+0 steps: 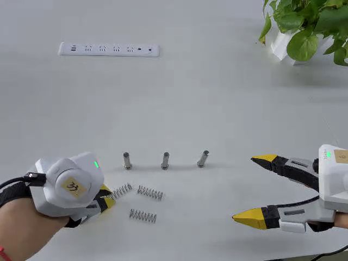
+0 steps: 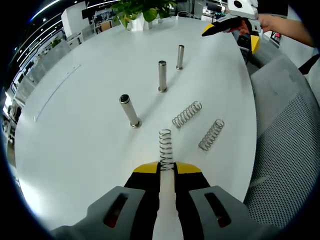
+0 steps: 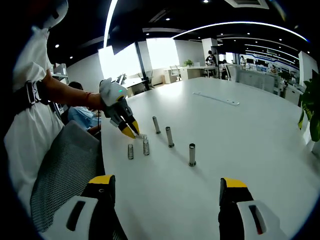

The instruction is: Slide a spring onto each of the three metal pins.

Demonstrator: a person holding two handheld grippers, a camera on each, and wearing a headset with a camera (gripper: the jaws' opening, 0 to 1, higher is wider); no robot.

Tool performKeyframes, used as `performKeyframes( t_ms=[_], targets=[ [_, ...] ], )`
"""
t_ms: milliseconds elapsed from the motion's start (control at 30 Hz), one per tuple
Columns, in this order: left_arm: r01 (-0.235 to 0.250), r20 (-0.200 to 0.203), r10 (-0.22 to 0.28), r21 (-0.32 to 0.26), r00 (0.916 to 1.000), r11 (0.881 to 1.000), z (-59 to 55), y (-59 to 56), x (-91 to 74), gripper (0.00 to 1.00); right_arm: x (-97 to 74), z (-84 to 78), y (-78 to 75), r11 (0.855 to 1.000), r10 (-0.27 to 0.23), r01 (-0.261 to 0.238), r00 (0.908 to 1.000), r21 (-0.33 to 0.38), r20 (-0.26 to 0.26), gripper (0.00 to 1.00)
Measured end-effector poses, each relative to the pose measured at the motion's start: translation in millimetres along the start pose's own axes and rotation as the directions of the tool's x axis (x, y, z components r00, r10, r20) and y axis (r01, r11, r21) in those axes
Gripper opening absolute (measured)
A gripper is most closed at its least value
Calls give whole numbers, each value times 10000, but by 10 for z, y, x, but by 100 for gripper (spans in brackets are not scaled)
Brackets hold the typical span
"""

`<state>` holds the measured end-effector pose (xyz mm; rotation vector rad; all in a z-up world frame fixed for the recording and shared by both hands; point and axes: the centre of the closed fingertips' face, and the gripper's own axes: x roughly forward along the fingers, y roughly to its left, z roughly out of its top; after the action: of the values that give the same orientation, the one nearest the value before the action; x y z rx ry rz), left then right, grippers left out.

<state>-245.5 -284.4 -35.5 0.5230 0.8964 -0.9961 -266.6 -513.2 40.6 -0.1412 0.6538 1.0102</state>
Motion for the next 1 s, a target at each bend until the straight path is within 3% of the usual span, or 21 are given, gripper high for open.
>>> performKeyframes(
  t_ms=[300,600,867,1000],
  targets=[
    [-26,420,35,-223,9991,9997,32,-22,-120,7,-5,78,20,9999,54,-53,10000,-132,37,85],
    [-58,1198,141,-691,9927,9976,138,-42,-289,7,-5,231,70,9989,219,-216,9997,-415,88,84],
    [-104,2102,314,-1005,9772,9949,332,-70,-465,7,37,484,168,9956,500,-476,9983,-804,292,81],
    [10,2771,326,-1204,9603,9927,501,-108,-570,7,76,668,256,9932,755,-701,9955,-927,570,78]
  ],
)
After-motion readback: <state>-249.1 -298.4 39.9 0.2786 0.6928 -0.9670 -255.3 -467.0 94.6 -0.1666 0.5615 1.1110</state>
